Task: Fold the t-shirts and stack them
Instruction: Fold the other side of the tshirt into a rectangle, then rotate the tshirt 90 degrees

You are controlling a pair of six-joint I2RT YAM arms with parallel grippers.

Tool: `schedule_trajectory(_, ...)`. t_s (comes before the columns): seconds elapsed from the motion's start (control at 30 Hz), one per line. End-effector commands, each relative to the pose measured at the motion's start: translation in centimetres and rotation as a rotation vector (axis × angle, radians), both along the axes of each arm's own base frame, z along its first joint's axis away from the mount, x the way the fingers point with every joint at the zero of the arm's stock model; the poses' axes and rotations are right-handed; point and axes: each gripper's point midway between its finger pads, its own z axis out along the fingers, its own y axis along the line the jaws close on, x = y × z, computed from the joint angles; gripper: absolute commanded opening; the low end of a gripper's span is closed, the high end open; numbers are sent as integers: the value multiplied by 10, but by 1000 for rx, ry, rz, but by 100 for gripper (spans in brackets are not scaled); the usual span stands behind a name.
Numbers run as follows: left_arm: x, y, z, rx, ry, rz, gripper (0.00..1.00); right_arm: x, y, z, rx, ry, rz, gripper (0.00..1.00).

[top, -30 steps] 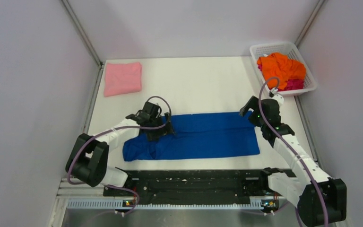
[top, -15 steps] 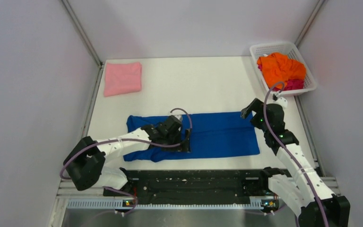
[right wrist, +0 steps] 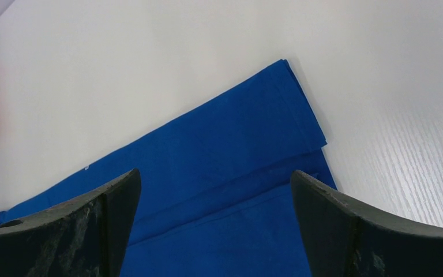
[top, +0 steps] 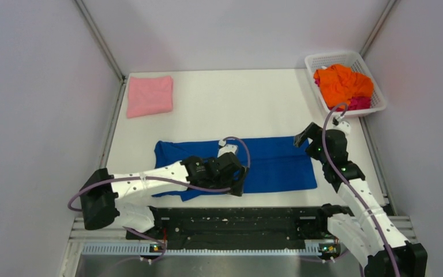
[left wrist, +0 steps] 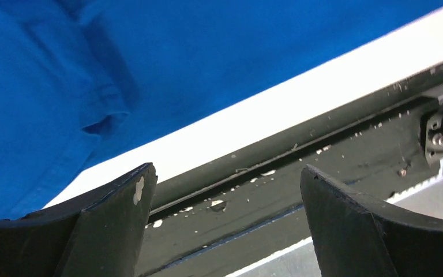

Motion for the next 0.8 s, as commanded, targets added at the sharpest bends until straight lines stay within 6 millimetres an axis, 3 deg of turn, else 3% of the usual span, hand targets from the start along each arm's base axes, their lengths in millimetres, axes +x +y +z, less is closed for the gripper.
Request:
schedule_trajectory(0.0,24,43,21,77,-120,189,99,8,19,5,31,-29,68,99)
schedule_trajectory(0.13,78,84,27,-15,-187,445,99,14,63,-8,6,8,212,99)
schedule_trajectory(0.23,119,117,14,-112,-205,632,99,22,95,-32,-39,74,301,99)
schedule_trajectory(0.43,172,149,-23,-143,-184,804,99,46,142,-69,-94,159,421,99)
schedule_trajectory(0.6,217,163,-53,-42,-109,876,99,48,153,-86,-141,199,425,99)
schedule_trajectory(0.67,242,168,-57,-5,-109,915,99,35,149,-94,-168,234,423,99)
schedule_trajectory(0.77,288,154,-62,-3,-97,895,98,9,147,-102,-168,261,442,99)
